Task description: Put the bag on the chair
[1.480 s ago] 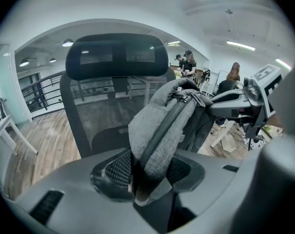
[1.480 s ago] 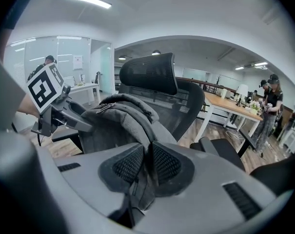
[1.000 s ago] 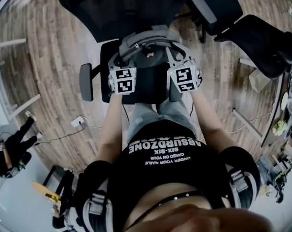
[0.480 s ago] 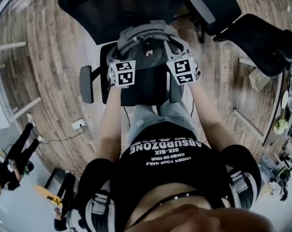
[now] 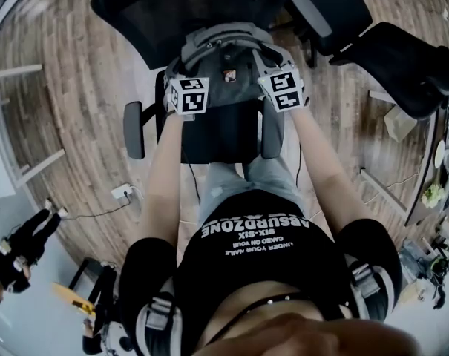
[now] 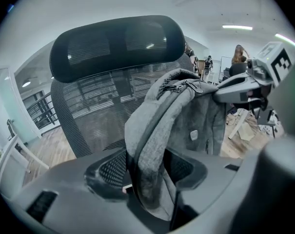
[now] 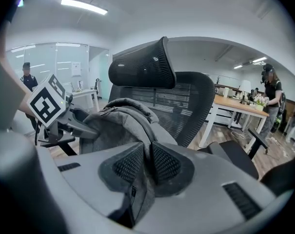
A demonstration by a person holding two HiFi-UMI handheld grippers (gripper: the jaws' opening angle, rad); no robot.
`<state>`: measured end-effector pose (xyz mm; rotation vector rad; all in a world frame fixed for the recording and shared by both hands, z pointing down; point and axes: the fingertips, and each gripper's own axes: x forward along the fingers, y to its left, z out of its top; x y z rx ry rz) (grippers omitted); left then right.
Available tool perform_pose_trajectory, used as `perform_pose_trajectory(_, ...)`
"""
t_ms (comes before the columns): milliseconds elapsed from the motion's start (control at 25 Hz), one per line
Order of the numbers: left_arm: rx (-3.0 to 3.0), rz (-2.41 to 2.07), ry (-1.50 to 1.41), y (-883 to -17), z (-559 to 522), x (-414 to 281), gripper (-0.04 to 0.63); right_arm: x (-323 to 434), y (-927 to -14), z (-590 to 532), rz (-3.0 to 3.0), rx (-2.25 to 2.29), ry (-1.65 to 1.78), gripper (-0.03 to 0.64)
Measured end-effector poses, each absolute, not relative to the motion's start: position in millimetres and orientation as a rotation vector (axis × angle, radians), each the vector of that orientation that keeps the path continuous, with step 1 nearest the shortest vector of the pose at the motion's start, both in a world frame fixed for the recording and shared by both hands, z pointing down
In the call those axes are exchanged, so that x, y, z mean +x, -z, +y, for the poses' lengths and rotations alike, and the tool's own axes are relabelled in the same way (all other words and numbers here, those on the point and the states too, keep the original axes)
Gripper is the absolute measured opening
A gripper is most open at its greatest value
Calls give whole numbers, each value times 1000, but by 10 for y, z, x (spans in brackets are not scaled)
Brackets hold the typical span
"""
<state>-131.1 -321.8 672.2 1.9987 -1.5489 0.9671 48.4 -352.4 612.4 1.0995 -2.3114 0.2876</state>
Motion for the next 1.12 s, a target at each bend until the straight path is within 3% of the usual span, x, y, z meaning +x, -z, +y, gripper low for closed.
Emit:
perform_pose_trajectory(800,1931,-1587,-1012,-6871,-3450,-1497,242,299,-6209,-3733,-2254,1074,-250,76)
perform_pose_trajectory(840,1930,-1600,-1011,-6851,-3437,-1500,251,287,-6201,-3706,-2254,1052,-255,84)
perform_pose_trajectory(960,1929,-1643,-1003,-6769,-3388,-1528,271,267,-6152,-3630,-2248,1012,-291,202)
perform_pose_trajectory(1120,1966,-1671,-940,-6521,-3260,-1533,272,350,-5933,-3488,-2290,1079,-306,213)
